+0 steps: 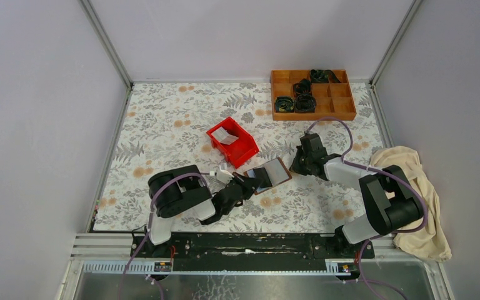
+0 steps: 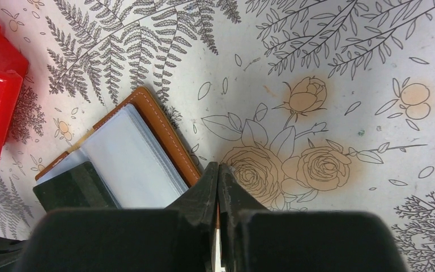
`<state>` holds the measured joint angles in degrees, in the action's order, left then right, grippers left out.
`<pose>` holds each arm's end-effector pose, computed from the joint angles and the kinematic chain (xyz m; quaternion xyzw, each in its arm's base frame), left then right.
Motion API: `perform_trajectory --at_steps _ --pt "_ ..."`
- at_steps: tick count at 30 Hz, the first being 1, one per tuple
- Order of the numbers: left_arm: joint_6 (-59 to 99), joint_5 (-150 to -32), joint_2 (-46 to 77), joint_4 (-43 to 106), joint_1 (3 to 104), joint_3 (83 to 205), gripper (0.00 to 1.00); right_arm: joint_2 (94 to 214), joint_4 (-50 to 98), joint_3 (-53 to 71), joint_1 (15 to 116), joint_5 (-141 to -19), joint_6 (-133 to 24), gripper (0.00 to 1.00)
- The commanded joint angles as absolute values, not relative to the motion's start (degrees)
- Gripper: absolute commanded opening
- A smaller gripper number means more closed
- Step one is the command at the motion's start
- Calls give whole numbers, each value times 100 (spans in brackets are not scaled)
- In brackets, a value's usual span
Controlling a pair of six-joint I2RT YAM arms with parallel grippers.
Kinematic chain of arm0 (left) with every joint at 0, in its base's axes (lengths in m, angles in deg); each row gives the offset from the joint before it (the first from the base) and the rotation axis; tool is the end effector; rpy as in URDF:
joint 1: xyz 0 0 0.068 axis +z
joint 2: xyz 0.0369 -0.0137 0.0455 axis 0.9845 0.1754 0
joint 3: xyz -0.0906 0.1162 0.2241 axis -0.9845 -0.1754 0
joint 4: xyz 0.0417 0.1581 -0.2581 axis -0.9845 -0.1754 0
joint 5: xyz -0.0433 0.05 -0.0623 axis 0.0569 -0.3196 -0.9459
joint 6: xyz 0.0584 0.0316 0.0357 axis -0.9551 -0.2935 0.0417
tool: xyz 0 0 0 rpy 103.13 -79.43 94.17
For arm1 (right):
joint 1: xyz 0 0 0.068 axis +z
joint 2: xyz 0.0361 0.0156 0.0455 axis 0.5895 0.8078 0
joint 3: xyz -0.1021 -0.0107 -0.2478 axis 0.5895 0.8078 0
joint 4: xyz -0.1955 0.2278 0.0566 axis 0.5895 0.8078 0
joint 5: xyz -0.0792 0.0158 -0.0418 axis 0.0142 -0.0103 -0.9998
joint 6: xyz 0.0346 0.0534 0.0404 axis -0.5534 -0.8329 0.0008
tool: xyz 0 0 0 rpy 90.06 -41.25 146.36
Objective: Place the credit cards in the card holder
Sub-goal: Insert the credit card into the card holder.
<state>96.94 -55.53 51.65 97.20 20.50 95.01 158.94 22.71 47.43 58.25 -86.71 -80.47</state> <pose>0.1810 -0.2490 0.0195 -0.3295 0.7398 -0.4792 0.3384 0.3060 0.1252 0.0893 0.0838 0.9300 0.1704 0.3147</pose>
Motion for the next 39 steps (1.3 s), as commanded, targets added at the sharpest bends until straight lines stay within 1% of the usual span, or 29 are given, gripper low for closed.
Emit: perform_trajectory --at_steps 1,11,26,39 --pt "9771 -5615 5299 10210 2127 9526 0 16035 2356 4948 5944 -8664 -8133 3" --pt "9713 -5684 5468 10315 2196 9661 0 16133 2202 5088 6316 -8755 -8411 3" --pt "9493 -5744 5534 10435 2340 9657 0 16117 2225 5108 6546 -8865 -8556 3" --pt "9342 -6016 5691 10091 2381 9954 0 16096 2293 5082 6724 -8943 -8668 2"
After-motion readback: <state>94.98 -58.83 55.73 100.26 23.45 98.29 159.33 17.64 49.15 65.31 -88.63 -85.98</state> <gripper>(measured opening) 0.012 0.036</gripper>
